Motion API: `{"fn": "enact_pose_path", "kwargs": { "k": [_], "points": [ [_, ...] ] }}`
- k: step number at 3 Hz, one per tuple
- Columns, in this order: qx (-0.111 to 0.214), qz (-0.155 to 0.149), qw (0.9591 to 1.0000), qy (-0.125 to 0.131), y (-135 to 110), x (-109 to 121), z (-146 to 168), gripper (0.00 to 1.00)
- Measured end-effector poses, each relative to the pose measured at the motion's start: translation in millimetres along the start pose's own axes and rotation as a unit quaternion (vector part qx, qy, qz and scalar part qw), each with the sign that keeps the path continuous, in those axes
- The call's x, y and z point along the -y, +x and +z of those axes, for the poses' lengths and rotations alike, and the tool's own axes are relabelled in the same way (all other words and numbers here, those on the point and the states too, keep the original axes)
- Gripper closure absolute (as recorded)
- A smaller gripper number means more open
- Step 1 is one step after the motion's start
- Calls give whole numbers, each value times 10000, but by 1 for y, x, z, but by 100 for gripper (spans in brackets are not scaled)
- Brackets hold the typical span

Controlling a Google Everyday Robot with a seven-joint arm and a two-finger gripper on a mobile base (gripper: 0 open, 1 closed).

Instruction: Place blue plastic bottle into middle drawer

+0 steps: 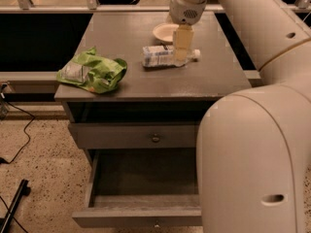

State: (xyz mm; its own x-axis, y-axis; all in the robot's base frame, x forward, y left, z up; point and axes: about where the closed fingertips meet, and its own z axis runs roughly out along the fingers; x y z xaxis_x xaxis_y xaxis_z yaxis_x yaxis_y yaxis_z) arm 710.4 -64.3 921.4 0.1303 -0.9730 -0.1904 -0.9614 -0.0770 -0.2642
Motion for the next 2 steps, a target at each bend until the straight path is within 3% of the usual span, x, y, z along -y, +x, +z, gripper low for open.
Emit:
{"fn": "enact_pose_path", "kwargs": {
  "k": [2],
  "points": [
    [0,-233,9990,-387,-11,-2,45,0]
  ]
}}
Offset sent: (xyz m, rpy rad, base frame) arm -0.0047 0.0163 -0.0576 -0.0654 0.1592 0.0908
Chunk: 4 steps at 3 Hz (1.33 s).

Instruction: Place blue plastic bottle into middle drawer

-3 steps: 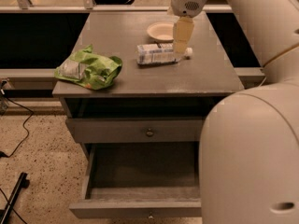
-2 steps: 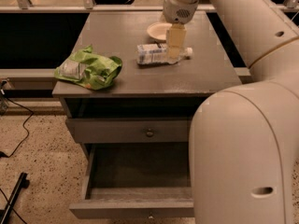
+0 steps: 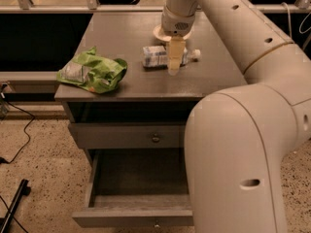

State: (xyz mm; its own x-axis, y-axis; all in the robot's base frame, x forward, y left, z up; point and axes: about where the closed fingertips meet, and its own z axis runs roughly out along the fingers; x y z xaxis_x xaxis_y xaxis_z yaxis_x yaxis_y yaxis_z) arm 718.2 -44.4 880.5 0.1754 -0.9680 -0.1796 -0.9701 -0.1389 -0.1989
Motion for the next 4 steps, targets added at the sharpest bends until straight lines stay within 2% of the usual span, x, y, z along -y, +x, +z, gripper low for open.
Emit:
{"fn": "enact_pose_path", "kwargs": {
  "k": [1,3,4],
  "points": [
    [-16,-28,9999,-134,-1,0,16,1],
    [-120,-222,9997,-67,-15,-7,25,49],
    [-117,-249,9995,-135,-15,-14,31,55]
  ]
}}
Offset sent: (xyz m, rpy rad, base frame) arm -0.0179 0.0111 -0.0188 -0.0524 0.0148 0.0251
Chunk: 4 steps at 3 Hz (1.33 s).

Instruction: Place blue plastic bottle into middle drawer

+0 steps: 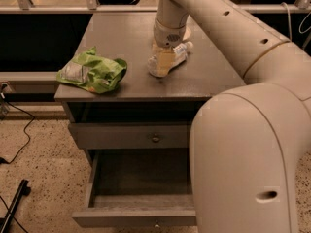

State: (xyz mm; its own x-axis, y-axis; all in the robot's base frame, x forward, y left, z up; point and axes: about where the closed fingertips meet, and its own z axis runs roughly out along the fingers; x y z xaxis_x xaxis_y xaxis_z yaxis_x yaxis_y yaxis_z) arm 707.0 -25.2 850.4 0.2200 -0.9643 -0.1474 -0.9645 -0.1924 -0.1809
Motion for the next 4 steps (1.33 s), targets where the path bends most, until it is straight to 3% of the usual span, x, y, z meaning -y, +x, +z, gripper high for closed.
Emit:
{"fn": "enact_pose_path", "kwargs": {
  "k": [2,3,4],
  "points": [
    [79,-29,10000,-26,-2,-3,0,57],
    [460,-66,9989,-75,-9,-10,-2,72],
    [1286,-47,9916,-113,-24,-26,-21,95]
  ]
}}
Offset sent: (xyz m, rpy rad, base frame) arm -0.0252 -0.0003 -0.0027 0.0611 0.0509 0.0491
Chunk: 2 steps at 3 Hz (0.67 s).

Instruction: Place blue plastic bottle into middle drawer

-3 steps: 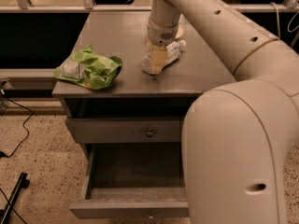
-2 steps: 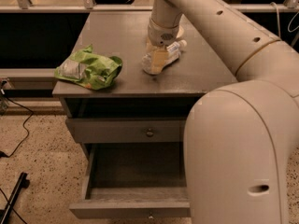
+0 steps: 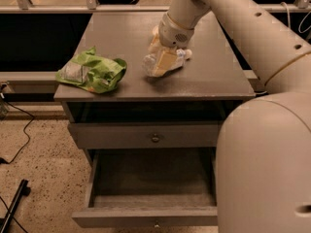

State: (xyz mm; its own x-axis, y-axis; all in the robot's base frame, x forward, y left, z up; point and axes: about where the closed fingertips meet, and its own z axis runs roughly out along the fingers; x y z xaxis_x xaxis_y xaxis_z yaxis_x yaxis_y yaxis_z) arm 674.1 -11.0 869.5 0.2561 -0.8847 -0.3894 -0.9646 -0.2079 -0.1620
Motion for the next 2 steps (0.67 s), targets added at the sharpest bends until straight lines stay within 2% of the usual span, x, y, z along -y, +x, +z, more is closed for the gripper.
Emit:
{"fn": "enact_pose_path", "kwargs": {
  "k": [1,2],
  "points": [
    [711,55,9974,37,-20,-16,-26,100],
    [943,281,9951,116,-35,-34,-56,100]
  ]
}}
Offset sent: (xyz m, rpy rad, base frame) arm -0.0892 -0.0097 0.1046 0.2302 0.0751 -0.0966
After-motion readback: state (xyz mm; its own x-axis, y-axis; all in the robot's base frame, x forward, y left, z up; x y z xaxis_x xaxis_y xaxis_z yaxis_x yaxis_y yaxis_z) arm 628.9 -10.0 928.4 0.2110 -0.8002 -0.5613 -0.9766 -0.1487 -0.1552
